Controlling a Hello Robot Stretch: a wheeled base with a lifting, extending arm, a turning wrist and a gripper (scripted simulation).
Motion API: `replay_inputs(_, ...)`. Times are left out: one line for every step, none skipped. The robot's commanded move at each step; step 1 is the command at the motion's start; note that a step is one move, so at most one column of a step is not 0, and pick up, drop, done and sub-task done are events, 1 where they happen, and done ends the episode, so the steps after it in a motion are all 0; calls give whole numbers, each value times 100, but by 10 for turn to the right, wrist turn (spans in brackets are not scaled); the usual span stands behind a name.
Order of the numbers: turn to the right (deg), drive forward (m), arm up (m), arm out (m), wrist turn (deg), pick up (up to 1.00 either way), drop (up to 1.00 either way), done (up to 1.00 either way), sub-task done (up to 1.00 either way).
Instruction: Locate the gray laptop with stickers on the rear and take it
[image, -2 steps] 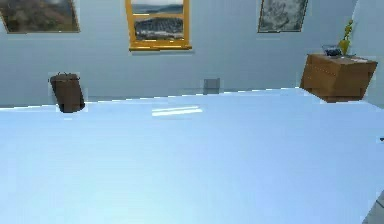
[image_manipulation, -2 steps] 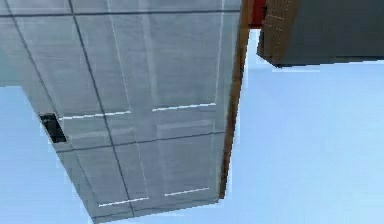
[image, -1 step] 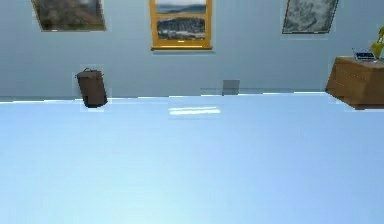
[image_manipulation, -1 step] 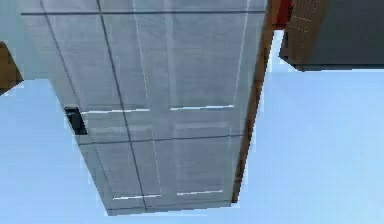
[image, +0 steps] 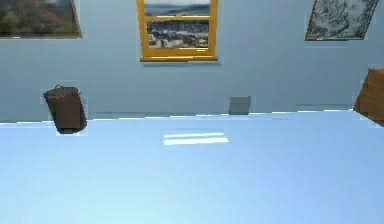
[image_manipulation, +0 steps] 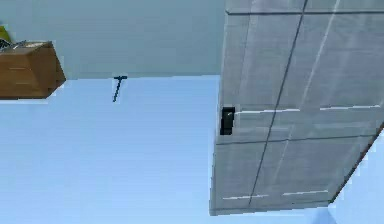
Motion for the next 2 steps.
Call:
replay_inputs(450, 0, 0, 0, 0, 0, 0, 0, 0)
replay_inputs(90, 0, 0, 0, 0, 0, 0, 0, 0)
